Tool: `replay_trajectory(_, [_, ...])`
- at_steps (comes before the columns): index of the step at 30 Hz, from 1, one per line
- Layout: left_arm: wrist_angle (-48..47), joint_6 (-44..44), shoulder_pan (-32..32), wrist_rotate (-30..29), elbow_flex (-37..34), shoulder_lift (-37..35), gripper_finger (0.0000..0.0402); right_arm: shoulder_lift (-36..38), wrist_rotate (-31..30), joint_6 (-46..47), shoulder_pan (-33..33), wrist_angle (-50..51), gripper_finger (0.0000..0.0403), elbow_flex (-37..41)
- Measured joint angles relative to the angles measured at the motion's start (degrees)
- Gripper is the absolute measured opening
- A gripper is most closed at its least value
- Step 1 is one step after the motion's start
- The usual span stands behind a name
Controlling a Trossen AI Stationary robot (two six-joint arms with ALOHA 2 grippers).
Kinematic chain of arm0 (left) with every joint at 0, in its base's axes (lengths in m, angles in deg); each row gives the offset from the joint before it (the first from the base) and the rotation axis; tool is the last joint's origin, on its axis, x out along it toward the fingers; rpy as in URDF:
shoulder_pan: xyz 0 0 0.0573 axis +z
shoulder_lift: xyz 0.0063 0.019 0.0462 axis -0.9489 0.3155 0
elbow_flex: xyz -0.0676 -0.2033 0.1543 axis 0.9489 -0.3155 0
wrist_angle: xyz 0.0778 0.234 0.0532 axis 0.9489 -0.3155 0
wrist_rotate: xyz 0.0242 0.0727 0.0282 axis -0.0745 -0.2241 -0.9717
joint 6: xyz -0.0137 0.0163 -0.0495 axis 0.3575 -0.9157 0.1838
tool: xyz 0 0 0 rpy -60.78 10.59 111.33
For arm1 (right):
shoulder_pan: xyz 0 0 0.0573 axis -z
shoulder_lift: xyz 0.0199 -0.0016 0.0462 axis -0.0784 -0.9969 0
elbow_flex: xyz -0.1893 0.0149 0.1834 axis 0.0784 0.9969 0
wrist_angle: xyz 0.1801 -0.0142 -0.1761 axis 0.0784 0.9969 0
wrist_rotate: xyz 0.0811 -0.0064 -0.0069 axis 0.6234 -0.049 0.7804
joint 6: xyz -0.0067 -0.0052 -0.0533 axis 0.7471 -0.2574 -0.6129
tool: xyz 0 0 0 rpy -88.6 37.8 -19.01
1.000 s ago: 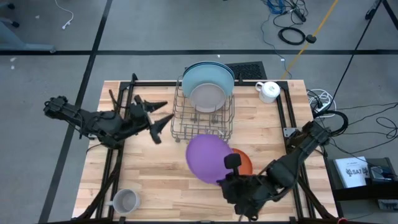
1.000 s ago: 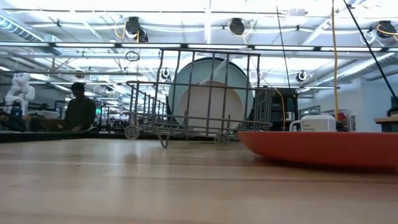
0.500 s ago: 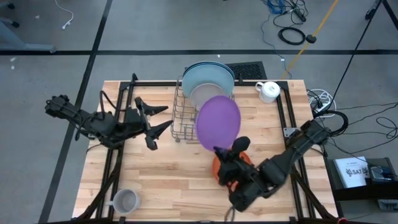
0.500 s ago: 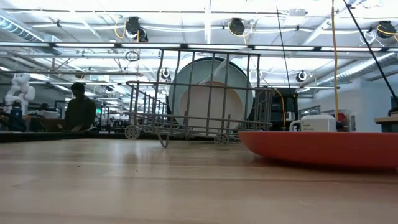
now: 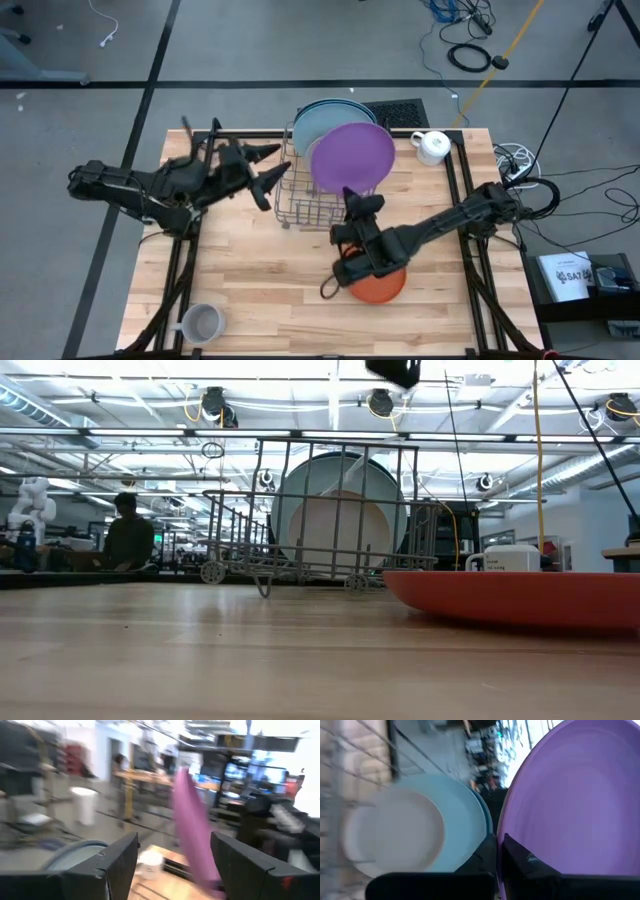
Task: Sort dishes
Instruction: Put the purple plate into the dish rack
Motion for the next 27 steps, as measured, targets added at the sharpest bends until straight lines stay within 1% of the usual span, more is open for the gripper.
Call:
replay_trajectory(4, [-8.21,5.11,6.85,15.3,5.77,2.4,0.0242,0.0,-2.4,-1.46,3.32,-0.37,0.0001,2.52])
replay_trajectory(6, [-11.79,5.85,9.73,19.61,8.95,4.01,0.0242,0.0,-2.4,-1.58,4.62,-0.36,0.0001,3.16])
replay_trajectory(10, [-18.81,5.15,14.37,24.27,15.1,8.05,0.0242,0.0,-2.44,-1.39,6.21,-1.0,0.0001,3.72])
replay_trajectory(12, [-20.84,4.16,16.47,26.49,17.49,10.33,0.0242,0.0,-2.31,-1.33,6.72,-1.54,0.0001,3.78])
replay_trajectory(14, [-21.33,4.14,18.38,27.85,19.61,12.58,0.0242,0.0,-2.42,-1.65,6.89,-2.58,0.0001,3.78])
replay_trajectory(19, [-21.53,4.33,22.43,28.43,23.1,17.78,0.0242,0.0,-2.37,-2.0,6.92,-3.16,0.0001,3.78])
replay_trajectory(24, [-20.43,5.82,24.34,34.86,24.79,21.91,0.0241,0.0,-2.23,-1.83,6.92,-3.25,0.0001,3.78])
replay_trajectory(27, [-20.69,5.69,24.79,34.35,25.3,23.78,0.023,0.0,-2.05,-1.48,6.92,-3.25,0.0001,3.78])
